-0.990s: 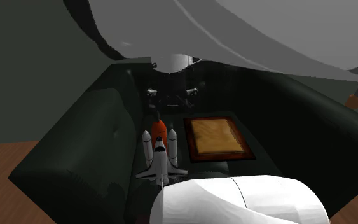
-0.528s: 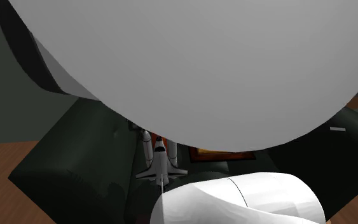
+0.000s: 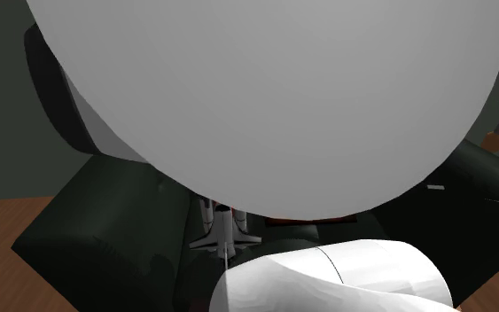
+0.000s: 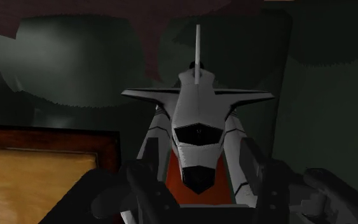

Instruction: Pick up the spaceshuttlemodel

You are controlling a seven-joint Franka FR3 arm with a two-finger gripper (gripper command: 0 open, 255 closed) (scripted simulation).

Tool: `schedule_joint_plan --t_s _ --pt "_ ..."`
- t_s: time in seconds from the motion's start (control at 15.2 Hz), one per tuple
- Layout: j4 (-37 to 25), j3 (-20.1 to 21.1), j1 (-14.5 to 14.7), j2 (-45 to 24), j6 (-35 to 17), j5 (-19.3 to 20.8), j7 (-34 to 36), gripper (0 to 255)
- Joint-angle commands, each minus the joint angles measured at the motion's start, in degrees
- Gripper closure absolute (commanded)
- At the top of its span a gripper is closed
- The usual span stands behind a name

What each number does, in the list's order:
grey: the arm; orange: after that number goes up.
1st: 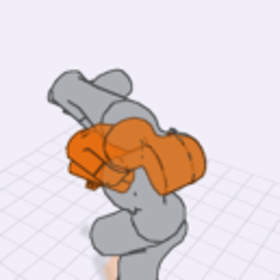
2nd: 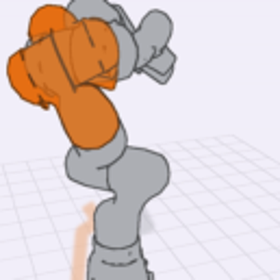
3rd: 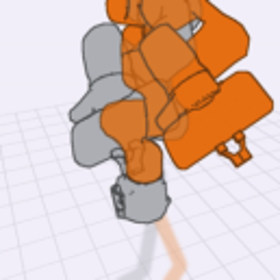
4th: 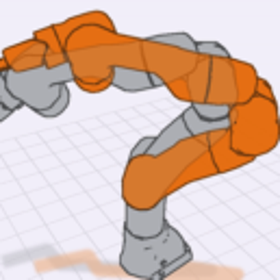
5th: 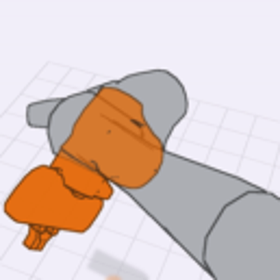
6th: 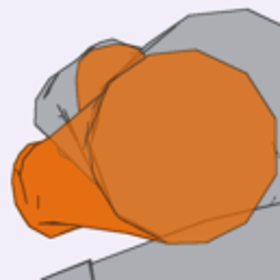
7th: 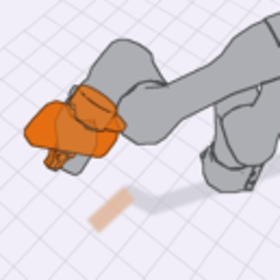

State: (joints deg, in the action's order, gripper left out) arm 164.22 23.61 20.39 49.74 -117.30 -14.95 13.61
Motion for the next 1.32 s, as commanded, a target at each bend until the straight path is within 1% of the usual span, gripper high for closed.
schedule_joint_plan --t_s 0.0,0.53,1.25 --pt "0.04 0.05 0.0 -0.1 -0.16 -0.03 0.01 255" --pt "0.02 0.03 -0.01 -0.1 -0.13 -0.01 0.01 255" --pt "-7.02 -2.58 -0.94 2.67 9.56 2.29 -0.4 255"
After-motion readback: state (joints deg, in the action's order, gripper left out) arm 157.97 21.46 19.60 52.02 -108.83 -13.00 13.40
